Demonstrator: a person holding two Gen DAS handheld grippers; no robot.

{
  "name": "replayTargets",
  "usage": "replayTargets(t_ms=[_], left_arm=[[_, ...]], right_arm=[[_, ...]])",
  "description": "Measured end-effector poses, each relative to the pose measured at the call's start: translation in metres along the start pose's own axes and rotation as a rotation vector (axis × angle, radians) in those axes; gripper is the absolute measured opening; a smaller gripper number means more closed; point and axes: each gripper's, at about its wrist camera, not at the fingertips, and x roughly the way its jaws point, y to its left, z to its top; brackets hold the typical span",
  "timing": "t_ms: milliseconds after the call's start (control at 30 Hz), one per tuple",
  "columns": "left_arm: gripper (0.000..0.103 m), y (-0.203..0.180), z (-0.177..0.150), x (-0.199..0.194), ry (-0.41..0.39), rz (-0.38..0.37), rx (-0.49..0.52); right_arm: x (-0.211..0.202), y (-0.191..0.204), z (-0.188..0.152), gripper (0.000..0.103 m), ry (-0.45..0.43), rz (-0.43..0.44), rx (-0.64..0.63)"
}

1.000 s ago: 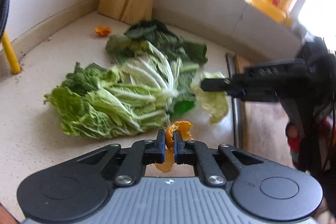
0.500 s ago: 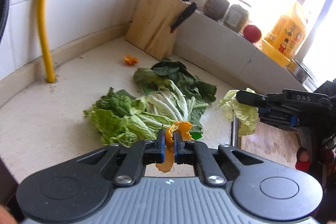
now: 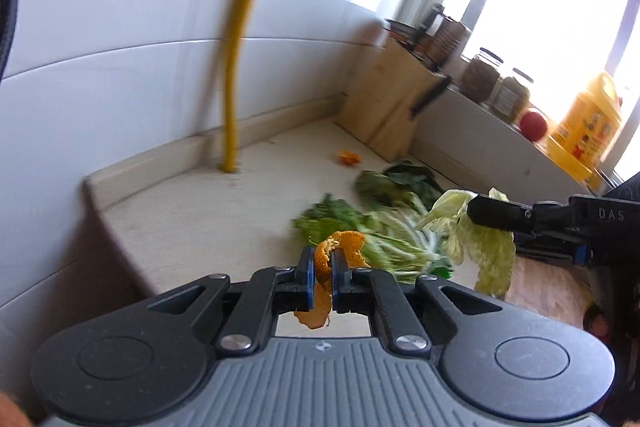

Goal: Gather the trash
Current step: 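Carry the orange peel and cabbage leaf off the counter toward the bin, then open both grippers over the black bin to drop the peel and leaf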

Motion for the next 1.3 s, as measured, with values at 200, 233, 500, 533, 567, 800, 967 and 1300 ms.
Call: replayTargets(t_ms=[200, 233, 500, 533, 567, 800, 967, 1300], left_arm=[[0.007, 0.045, -0.012, -0.037, -0.027, 0.079, -0.042], [0.007, 0.053, -0.014, -0.041, -0.028, 0.096, -0.051], [0.007, 0.103, -0.035, -0.054, 0.011, 0.206, -0.085], [0.007, 0.108, -0.037, -0.053, 0.018, 0.213, -0.087], [0.007, 0.113, -0.039, -0.052, 0.025, 0.220, -0.090], [0.028, 0.149, -0.056, -0.027, 0.132, 0.293, -0.080], [0.033, 0.165, -0.065, -0.015, 0.169, 0.297, -0.098], [0.035, 0.182, -0.070, -0.026, 0.158, 0.308, -0.141]], right_arm=[[0.063, 0.030, -0.026, 0.018, 0.120, 0.056, -0.032], [0.071, 0.032, -0.031, 0.018, 0.140, 0.062, -0.034], [0.146, 0.053, -0.065, 0.021, 0.290, 0.059, -0.066], [0.154, 0.054, -0.068, 0.022, 0.306, 0.052, -0.072], [0.164, 0.055, -0.072, 0.023, 0.327, 0.050, -0.072], [0.225, 0.044, -0.096, 0.044, 0.457, -0.040, -0.061], [0.246, 0.033, -0.108, 0.057, 0.498, -0.087, -0.030], [0.267, 0.028, -0.118, 0.065, 0.549, -0.132, -0.006]])
